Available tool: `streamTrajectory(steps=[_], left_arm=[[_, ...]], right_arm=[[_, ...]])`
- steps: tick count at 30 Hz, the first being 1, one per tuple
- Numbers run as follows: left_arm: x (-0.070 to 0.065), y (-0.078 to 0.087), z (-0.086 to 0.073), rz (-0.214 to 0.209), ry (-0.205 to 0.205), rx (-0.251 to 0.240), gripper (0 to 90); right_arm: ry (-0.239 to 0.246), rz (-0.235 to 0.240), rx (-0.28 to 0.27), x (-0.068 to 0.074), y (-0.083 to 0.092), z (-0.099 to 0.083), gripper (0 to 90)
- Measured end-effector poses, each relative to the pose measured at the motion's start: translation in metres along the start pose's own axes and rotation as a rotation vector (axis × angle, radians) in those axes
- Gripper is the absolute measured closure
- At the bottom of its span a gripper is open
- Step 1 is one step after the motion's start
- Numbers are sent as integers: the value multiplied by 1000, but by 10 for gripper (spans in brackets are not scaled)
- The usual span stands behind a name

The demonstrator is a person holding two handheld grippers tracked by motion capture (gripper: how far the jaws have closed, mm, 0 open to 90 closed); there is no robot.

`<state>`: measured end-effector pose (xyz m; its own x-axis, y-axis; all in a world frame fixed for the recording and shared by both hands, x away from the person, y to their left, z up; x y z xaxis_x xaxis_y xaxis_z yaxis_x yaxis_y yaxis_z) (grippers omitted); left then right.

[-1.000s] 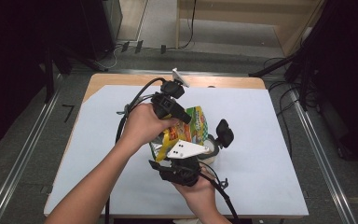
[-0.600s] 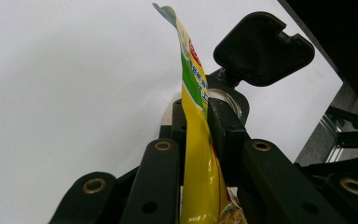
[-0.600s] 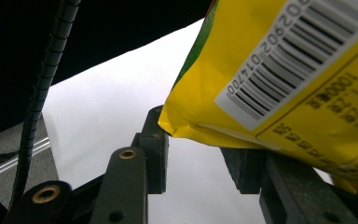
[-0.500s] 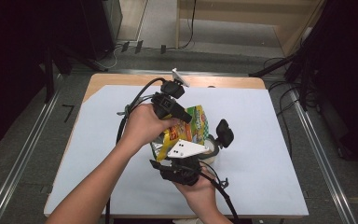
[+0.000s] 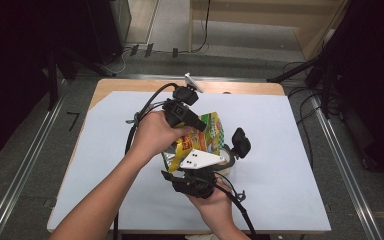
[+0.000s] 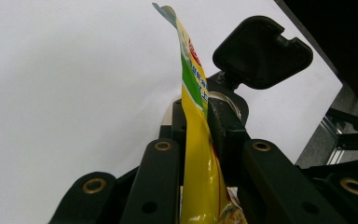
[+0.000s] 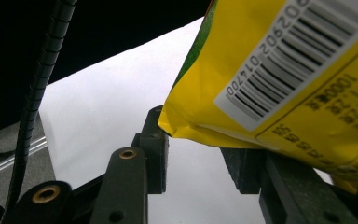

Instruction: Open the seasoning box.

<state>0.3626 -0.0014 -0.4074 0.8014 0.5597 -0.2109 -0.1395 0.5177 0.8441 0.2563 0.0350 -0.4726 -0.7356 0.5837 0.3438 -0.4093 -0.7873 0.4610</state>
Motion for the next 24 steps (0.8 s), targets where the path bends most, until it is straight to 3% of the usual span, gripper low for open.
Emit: streamTrajectory(steps=[24], left_arm=[[1,-2,-1,-9,11,8,817]], right_arm=[[0,1,-1,0,0,0,648]])
Point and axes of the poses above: each handheld gripper's, and its own axes: y roughly backward along the jaws, z roughly out of its top, x roughly to its left, the point moved 10 cm from there along -y, roughly forward along the jaws, and after that the axes turned 12 degrees about -y, right-handed, at the moved point
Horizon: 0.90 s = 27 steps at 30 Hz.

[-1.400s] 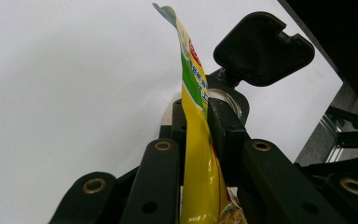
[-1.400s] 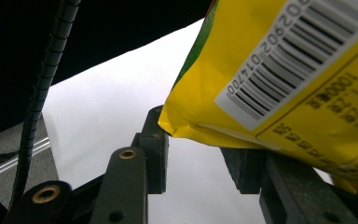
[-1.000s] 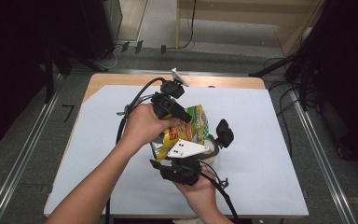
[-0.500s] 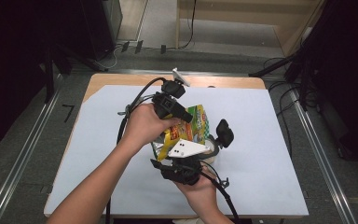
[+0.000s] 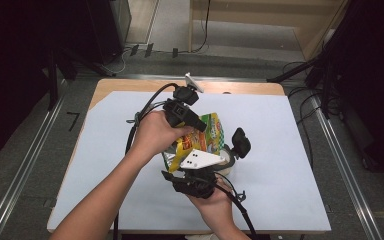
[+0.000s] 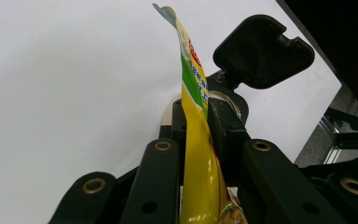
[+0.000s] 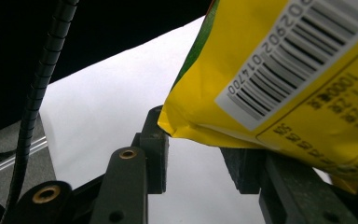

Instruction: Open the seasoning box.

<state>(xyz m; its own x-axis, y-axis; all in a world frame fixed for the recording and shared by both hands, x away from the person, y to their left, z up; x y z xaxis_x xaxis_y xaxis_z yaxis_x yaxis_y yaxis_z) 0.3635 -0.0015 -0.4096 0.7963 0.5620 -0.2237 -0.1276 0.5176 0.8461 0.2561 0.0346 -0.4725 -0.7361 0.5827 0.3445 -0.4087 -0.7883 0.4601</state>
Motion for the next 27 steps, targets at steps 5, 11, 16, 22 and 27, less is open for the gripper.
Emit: streamTrajectory(steps=[5,11,16,22,27], left_arm=[[0,0,0,2,1,2,816],[0,0,0,-2,1,2,815],[-1,-1,1,-5,-1,4,813],[-1,-2,1,-4,-2,4,812],[-1,-1,2,-2,-3,4,811]], right_arm=[[0,1,1,1,0,0,648],[1,2,1,0,1,0,649],[0,0,0,-1,1,0,650],[-4,2,-1,-1,2,0,650],[-4,2,-2,-1,2,0,650]])
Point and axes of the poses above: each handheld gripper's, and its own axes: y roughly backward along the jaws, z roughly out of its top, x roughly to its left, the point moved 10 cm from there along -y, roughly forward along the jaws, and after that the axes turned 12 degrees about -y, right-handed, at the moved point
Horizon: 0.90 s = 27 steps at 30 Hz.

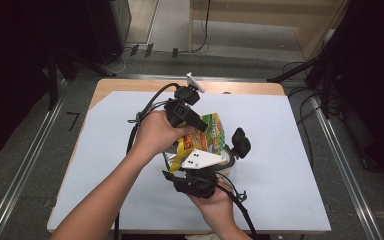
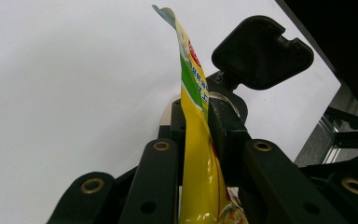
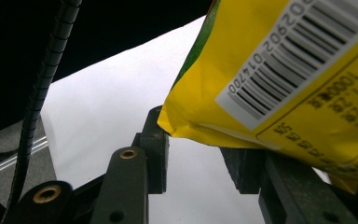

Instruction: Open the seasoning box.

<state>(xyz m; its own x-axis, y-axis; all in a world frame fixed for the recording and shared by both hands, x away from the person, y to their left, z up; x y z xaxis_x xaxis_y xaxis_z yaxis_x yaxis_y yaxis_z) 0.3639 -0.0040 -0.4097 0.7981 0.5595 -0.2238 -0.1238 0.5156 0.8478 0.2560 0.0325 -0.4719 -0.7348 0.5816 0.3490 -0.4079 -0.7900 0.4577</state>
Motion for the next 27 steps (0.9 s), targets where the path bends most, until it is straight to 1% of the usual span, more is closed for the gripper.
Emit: streamTrajectory(steps=[8,14,27], left_arm=[[-1,0,2,-1,-5,-6,812],[-1,0,2,1,-8,-7,812],[-2,-1,3,-1,-9,-7,811]], right_arm=[[2,-2,-2,-1,1,1,650],[13,-8,-2,-3,1,1,651],[9,-5,0,-2,1,0,673]])
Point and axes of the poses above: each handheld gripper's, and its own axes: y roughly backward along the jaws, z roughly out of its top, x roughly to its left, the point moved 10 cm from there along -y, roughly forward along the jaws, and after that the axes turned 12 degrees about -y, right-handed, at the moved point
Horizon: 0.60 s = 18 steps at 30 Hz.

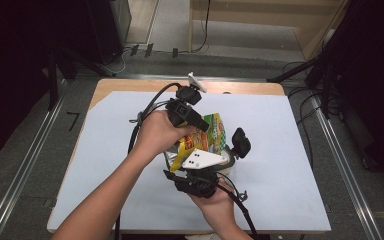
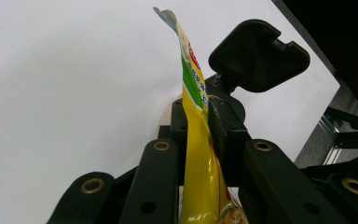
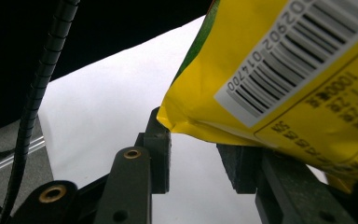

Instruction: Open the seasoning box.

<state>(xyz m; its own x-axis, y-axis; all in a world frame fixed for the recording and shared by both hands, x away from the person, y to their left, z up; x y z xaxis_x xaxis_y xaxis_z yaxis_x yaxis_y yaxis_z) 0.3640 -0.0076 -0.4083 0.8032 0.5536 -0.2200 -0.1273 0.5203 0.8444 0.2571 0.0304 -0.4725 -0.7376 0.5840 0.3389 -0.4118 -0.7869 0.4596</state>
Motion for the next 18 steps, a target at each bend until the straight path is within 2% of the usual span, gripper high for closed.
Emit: streamTrajectory(steps=[18], left_arm=[[0,0,0,9,-4,2,810]], right_arm=[[-8,5,-5,0,0,0,673]])
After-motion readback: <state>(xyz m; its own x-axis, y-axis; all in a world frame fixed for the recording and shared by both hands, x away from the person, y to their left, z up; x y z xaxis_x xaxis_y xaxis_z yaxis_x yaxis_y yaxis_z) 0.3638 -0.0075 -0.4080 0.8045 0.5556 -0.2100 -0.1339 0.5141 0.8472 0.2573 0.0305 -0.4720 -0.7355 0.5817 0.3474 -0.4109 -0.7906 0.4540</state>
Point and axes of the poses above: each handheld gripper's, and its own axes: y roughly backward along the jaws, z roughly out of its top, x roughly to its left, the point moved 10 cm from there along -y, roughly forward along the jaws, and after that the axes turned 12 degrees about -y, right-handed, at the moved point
